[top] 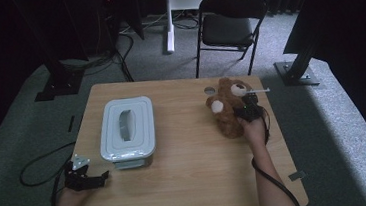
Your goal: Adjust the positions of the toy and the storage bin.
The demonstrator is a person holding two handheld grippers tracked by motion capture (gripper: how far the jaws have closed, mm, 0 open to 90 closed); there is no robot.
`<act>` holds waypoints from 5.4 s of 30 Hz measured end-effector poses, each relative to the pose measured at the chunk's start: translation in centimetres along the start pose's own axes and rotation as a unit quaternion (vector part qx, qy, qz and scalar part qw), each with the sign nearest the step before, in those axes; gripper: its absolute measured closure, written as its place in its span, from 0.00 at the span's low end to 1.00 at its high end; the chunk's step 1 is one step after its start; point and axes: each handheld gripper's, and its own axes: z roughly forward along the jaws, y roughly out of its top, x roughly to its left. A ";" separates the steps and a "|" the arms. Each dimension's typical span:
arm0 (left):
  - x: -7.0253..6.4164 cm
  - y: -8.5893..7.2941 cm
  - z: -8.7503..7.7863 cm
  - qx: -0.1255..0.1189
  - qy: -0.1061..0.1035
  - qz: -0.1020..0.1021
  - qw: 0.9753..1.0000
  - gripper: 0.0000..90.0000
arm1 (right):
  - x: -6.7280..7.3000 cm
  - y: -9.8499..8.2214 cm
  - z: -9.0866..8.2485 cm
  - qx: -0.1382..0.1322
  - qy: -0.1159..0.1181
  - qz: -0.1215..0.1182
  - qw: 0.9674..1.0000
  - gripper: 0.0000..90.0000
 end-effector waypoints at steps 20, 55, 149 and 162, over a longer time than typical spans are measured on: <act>0.0 0.0 -0.1 0.000 -0.005 0.004 1.000 0.01 | -1.7 4.5 2.9 0.012 -0.050 -0.091 0.994 0.39; 3.4 5.8 1.9 -0.039 0.026 -0.076 0.996 0.01 | 14.2 0.3 4.2 -0.030 0.136 -0.120 0.983 0.12; -6.7 5.4 1.9 -0.036 -0.108 0.047 0.992 0.01 | 8.6 -10.5 2.3 -0.090 0.124 -0.220 0.963 0.14; -3.9 3.3 -0.2 -0.041 -0.066 -0.008 0.997 0.01 | 4.6 -14.3 -1.6 -0.082 0.108 -0.207 0.969 0.14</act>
